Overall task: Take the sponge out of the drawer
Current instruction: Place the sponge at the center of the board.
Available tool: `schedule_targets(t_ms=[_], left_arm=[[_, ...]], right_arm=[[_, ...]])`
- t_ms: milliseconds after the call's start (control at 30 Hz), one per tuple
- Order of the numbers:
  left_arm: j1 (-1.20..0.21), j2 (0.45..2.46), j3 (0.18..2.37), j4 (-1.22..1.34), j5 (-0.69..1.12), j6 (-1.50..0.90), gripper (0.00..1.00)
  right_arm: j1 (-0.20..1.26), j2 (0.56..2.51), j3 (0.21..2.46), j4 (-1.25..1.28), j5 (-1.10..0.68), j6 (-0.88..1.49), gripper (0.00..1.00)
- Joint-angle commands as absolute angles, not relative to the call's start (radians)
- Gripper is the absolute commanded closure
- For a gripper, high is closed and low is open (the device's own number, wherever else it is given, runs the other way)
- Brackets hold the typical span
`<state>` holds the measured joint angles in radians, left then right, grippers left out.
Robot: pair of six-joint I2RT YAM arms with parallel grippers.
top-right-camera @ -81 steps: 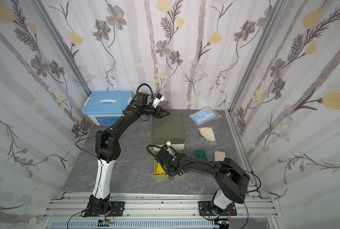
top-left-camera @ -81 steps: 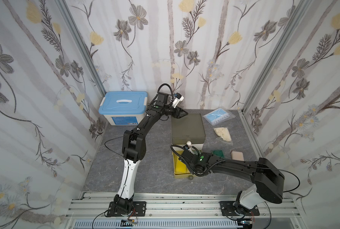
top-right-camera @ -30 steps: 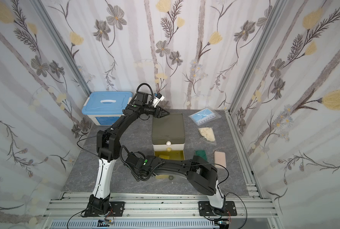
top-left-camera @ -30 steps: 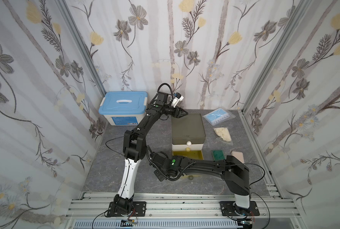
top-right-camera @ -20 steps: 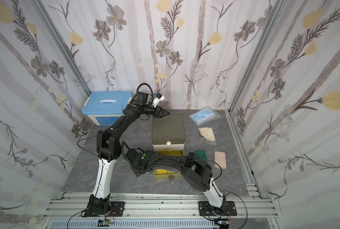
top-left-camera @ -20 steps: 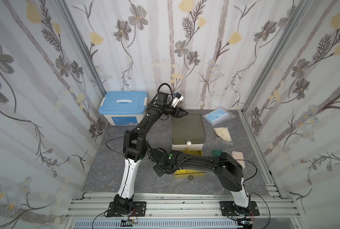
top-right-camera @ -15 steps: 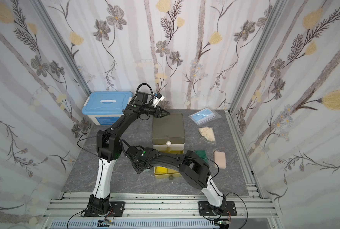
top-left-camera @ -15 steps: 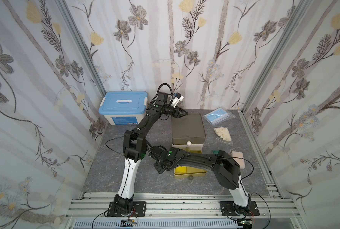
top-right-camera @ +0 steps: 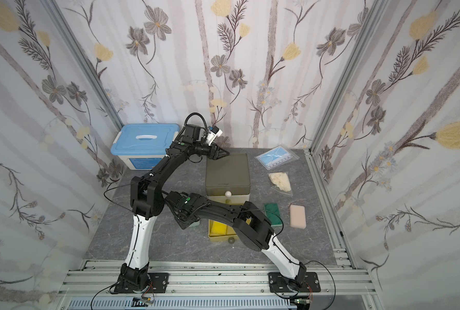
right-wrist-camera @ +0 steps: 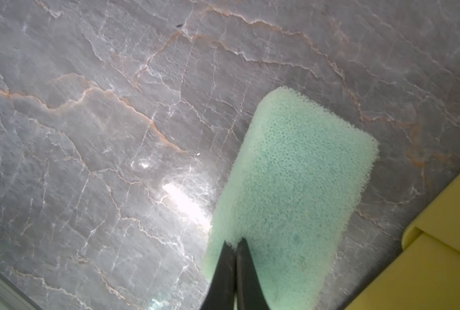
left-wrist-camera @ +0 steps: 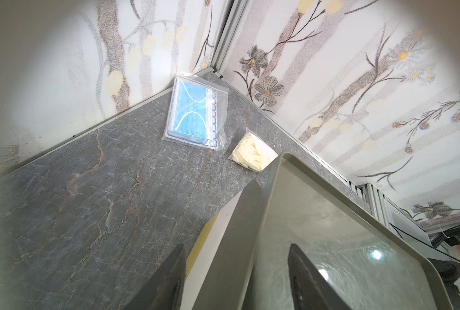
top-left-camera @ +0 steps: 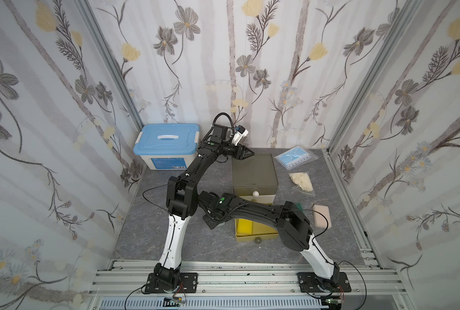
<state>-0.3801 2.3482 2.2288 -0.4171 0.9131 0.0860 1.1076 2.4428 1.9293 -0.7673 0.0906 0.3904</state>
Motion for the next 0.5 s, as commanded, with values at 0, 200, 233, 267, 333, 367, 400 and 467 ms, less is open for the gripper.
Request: schedule_targets(t_ms=[0,200,233,267,333,367,400,467], left_arm=[[-0.39,2.37,2.214,-0.533,0.888,0.089,0.38],[-0.389,2.373,2.214,-0.534,0.887,0.09,0.38],[-0.39,2.373,2.214,-0.534,0.887,0.089,0.38],[-0.388,2.373,2.214,-0.535,0.887,0.09,0.38],[-0.388,2.376,2.215,-0.54,0.882,0.093,0.38],[-0.388,2.376,2.216,-0.543,0.883,0.094,0.38],[-0.388,2.376,2.217,-0.545,0.882,0.096,0.38],[-0.388,2.378,2.217,-0.546,0.883,0.096,0.38]], right_arm=[[1.106,2.471,1.97,-0.817,0.11,0.364,1.0],[1.103,2.466,1.962,-0.808,0.098,0.35,0.6],[1.102,2.459,1.952,-0.799,0.099,0.349,0.59],[1.103,2.446,1.937,-0.782,0.103,0.352,0.57],[1.101,2.418,1.896,-0.731,0.092,0.359,0.52],[1.101,2.407,1.885,-0.719,0.092,0.362,0.5],[1.1,2.398,1.876,-0.712,0.09,0.362,0.5],[1.101,2.368,1.839,-0.684,0.087,0.367,0.48]])
